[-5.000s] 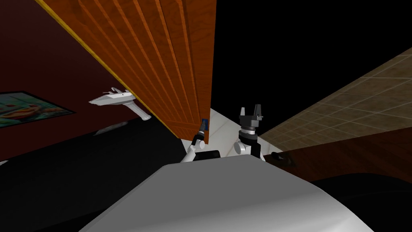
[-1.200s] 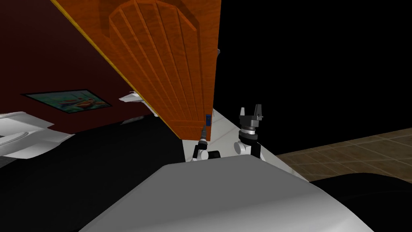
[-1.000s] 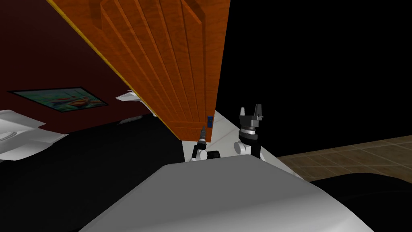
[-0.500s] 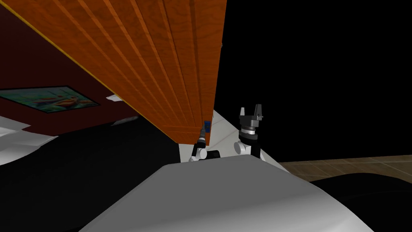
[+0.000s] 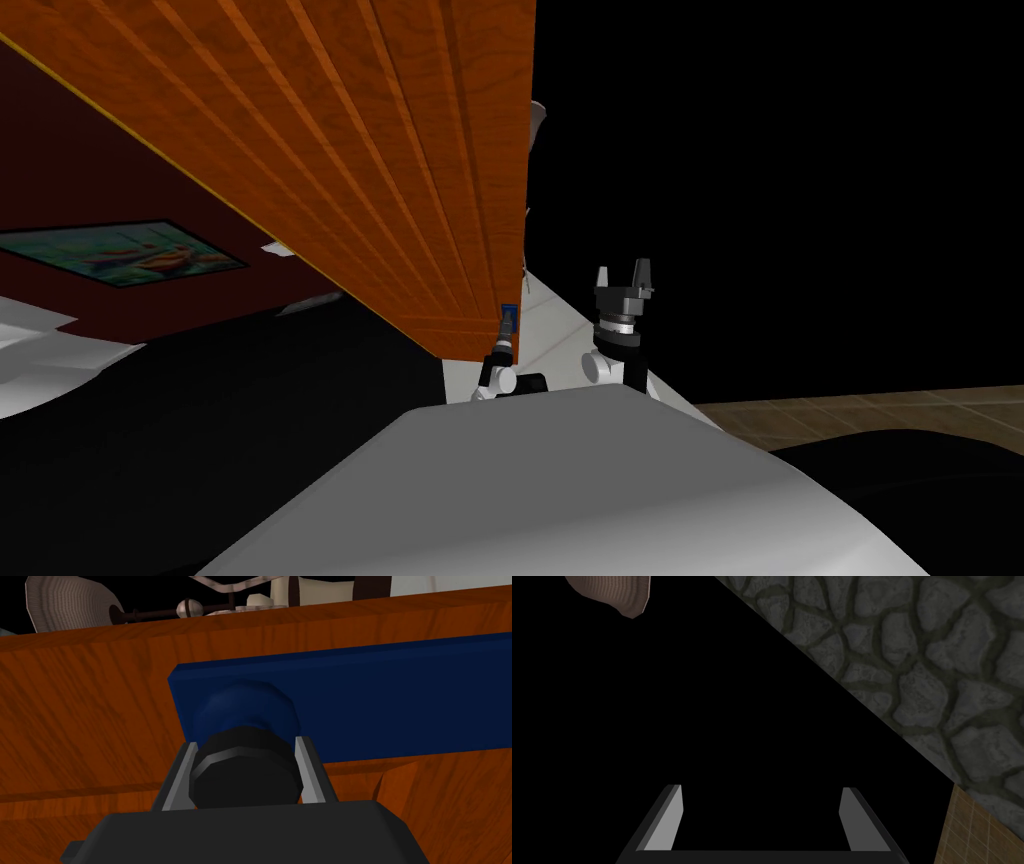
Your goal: Push the door open
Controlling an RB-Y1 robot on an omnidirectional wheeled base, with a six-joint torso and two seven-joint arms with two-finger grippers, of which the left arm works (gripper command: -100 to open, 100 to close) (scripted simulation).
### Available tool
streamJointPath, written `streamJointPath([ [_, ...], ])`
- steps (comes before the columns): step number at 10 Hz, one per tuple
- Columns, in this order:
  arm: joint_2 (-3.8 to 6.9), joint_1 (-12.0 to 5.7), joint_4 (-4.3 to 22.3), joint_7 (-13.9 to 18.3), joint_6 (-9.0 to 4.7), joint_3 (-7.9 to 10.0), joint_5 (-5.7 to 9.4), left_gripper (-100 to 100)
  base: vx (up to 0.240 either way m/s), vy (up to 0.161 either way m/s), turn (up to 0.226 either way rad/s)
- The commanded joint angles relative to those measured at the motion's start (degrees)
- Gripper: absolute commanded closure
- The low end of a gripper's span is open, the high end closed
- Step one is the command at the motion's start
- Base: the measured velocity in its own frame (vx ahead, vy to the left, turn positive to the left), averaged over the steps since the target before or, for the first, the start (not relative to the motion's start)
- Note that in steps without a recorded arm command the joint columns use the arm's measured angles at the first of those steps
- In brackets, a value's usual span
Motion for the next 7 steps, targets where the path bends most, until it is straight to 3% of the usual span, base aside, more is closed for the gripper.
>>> streamJointPath([
  [1, 0.16, 0.13, 0.1, 0.0, -0.10, 0.20, 0.06, 100, -0.017, 0.011, -0.003],
  [3, 0.16, 0.13, 0.1, 0.0, -0.10, 0.20, 0.06, 100, -0.005, 0.001, 0.002],
  [4, 1.83, 0.31, -0.1, -0.5, -0.29, 0.78, 0.73, 100, 0.106, -0.075, 0.020],
  [7, 2.87, 0.57, -0.7, -1.6, -1.11, 2.40, 2.06, 100, 0.199, -0.158, 0.098],
])
